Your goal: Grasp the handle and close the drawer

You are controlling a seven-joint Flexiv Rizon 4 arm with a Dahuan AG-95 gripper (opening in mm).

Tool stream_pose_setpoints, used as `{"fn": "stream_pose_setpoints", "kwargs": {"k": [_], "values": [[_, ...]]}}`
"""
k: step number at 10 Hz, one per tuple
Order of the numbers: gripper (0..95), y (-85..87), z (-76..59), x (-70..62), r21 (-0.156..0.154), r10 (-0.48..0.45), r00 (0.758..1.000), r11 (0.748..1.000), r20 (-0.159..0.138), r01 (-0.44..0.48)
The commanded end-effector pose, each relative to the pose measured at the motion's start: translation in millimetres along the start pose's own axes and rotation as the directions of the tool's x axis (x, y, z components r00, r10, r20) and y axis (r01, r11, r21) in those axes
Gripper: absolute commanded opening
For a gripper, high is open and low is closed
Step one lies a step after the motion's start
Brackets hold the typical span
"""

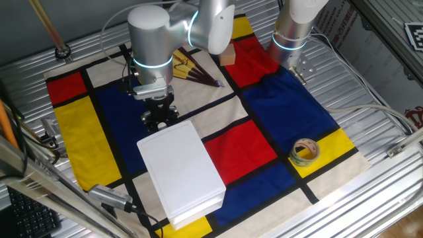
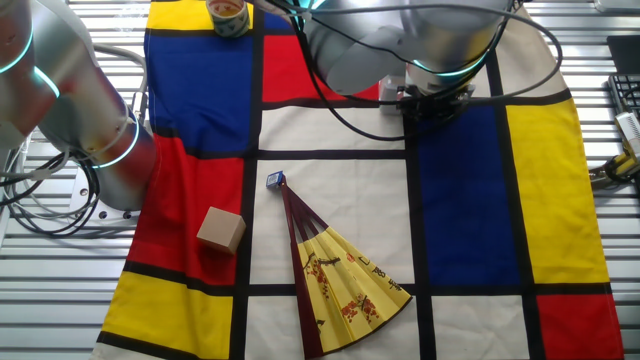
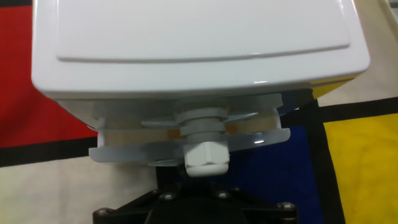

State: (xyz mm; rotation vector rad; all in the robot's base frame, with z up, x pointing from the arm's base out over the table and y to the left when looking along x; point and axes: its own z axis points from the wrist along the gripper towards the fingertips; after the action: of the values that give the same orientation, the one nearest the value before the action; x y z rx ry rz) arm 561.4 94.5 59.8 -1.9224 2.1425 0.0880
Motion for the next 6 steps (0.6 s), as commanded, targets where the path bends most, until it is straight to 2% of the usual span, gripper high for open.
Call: {"fn": "stream_pose_setpoints", "kwargs": {"k": [1,4,6], "values": [[0.0,-0.5,0.2,-0.3,-0.003,-0.003,1.000,1.000,-0.002,0.003],[0.0,-0.2,0.4,0.0,-0.005,-0.013,1.000,1.000,-0.013,0.013],[0.0,0.9,0.7,1.0,-0.003,-0.009,1.000,1.000,-0.007,0.009]]}}
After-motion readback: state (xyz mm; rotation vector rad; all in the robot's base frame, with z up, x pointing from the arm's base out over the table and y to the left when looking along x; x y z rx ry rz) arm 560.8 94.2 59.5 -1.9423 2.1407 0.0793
